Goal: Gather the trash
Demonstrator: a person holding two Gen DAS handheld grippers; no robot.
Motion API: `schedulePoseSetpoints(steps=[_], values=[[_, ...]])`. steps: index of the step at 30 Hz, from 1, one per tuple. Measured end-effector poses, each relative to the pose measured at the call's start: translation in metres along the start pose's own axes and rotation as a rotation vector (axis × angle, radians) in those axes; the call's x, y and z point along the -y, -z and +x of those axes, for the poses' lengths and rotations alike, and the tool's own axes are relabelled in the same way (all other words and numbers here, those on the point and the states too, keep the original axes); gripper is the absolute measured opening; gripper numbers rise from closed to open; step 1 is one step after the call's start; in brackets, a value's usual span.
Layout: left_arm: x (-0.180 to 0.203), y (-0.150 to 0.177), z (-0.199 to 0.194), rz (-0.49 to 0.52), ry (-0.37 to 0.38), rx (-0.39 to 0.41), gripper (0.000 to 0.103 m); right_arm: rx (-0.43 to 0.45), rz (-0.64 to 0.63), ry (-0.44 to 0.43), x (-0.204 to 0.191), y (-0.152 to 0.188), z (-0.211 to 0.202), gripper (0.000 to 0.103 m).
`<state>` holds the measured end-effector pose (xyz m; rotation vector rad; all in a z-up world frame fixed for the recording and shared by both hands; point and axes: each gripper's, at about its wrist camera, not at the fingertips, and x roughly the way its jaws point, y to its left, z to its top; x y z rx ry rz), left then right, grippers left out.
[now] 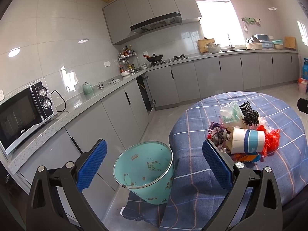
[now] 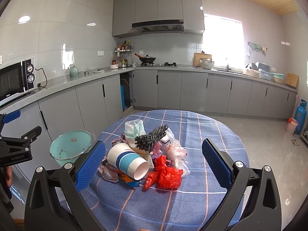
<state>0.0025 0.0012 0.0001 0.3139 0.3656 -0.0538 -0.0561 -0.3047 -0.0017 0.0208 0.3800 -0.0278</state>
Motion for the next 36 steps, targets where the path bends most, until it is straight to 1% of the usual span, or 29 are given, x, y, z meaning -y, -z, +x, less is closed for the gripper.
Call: schedulePoseSetpoints(steps=[36], values=[[-0.0004, 0.0, -0.0001, 0.0, 0.001, -0.001, 0.098, -0.006, -0.004, 0.001, -0.0001, 0.0011, 0.0023, 0.099]])
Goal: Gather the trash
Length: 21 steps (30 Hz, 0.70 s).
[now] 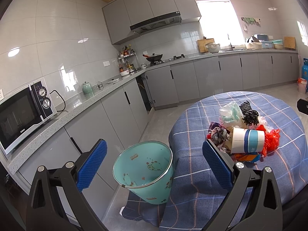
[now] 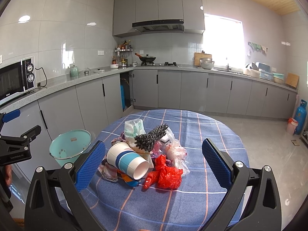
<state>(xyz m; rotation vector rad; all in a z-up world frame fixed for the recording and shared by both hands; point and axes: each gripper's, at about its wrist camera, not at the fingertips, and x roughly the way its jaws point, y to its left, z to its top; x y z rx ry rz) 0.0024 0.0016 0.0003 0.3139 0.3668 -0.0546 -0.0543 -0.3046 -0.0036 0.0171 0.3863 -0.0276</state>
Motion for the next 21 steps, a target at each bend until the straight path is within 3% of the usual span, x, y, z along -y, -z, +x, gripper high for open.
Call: schedulePoseSetpoints(steps=[13, 21], values=[[0.002, 0.001, 0.003, 0.002, 0.003, -0.007, 0.098, -0.001, 0.003, 0.006, 0.003, 0.0, 0.003, 0.099], [0.009, 0.0, 0.024, -0.006, 0.01, -0.028, 0.098, -0.017, 0.03, 0.08, 0.026, 0.01, 0.026, 0.098]])
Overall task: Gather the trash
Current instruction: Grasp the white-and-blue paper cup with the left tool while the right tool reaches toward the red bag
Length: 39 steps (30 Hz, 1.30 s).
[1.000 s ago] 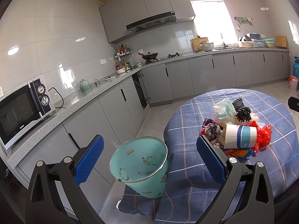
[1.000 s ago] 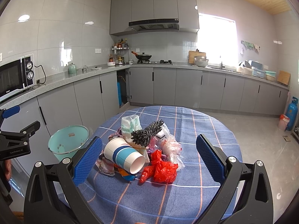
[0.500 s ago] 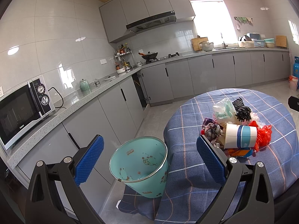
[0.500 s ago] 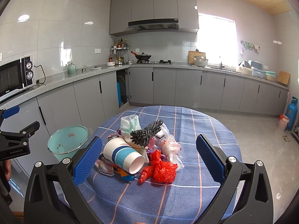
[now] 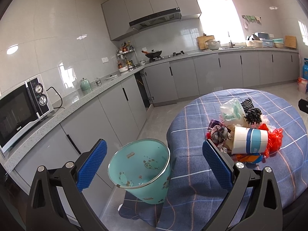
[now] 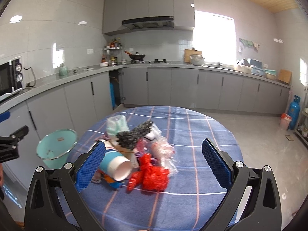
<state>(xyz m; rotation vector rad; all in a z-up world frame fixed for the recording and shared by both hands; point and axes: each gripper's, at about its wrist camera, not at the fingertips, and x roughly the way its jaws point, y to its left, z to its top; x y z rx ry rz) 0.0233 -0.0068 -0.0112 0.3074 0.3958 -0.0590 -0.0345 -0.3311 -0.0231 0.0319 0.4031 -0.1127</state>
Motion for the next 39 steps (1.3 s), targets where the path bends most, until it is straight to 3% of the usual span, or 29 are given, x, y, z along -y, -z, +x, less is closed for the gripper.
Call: schedulePoseSetpoints(steps=[22, 39], values=[[0.106, 0.003, 0.069, 0.09, 0.184, -0.065, 0.097, -0.096, -0.03, 0.079, 0.035, 0.05, 0.056, 0.098], [0.159, 0.002, 0.065, 0.101, 0.273, -0.104, 0.098, -0.138, 0.037, 0.116, 0.07, 0.072, 0.067, 0.093]])
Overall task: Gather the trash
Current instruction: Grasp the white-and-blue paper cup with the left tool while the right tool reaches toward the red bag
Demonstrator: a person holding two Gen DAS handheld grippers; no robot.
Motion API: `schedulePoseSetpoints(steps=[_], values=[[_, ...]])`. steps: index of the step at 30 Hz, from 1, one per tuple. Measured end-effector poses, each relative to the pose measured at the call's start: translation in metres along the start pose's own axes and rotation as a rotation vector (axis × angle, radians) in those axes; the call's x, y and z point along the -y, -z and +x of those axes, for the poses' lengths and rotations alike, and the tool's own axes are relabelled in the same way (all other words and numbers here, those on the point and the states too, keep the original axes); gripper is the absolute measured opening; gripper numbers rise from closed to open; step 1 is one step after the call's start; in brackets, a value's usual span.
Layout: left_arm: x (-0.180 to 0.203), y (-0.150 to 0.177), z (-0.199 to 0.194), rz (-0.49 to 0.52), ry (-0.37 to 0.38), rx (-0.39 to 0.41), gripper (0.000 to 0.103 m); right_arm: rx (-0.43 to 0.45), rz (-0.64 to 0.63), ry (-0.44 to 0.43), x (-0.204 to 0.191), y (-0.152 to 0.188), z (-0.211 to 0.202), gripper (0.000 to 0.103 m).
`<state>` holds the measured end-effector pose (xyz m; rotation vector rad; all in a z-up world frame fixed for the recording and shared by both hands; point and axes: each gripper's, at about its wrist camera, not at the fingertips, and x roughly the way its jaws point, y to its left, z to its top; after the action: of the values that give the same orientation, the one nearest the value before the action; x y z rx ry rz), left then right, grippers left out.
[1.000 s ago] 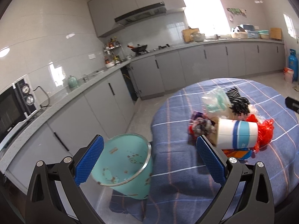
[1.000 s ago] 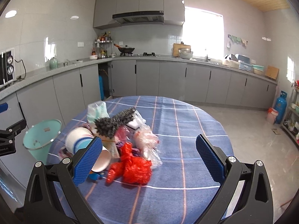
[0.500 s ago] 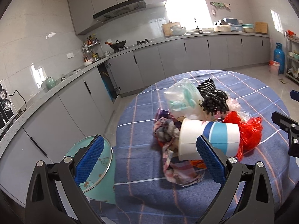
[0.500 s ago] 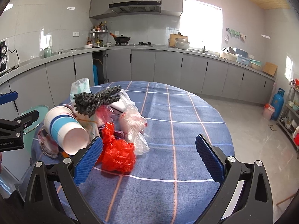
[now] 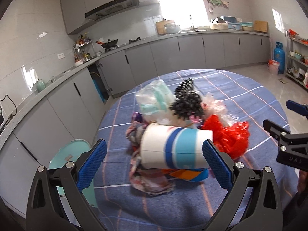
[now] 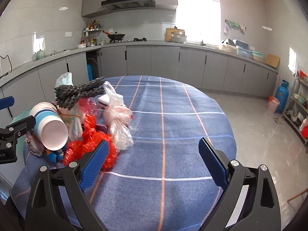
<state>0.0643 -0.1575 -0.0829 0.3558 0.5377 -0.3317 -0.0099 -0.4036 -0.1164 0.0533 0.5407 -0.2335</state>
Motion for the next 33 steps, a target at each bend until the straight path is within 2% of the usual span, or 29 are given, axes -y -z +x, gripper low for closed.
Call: schedulePoseSetpoints(steps=[11, 21, 23, 24, 25, 29, 33], values=[[0.009, 0.002, 0.012, 0.0, 0.076, -0.03, 0.098, -0.036, 0.01, -0.036, -0.003, 0.013, 0.006, 0.093], [0.007, 0.008, 0.034, 0.013, 0.098, -0.067, 0.098, -0.038, -0.011, -0.032, -0.01, 0.015, 0.007, 0.093], [0.007, 0.01, 0.033, 0.027, 0.096, -0.058, 0.096, -0.036, -0.013, -0.028, -0.009, 0.015, 0.007, 0.093], [0.007, 0.011, 0.032, 0.031, 0.107, -0.051, 0.088, -0.036, -0.013, -0.026, -0.009, 0.015, 0.007, 0.093], [0.007, 0.012, 0.031, 0.034, 0.119, -0.054, 0.086, -0.036, -0.014, -0.024, -0.009, 0.015, 0.008, 0.093], [0.005, 0.014, 0.03, 0.037, 0.139, -0.053, 0.085, -0.037, -0.014, -0.024, -0.009, 0.015, 0.008, 0.093], [0.0, 0.012, 0.019, 0.028, 0.115, -0.025, 0.085, -0.026, -0.015, -0.024, -0.009, 0.013, 0.006, 0.093]])
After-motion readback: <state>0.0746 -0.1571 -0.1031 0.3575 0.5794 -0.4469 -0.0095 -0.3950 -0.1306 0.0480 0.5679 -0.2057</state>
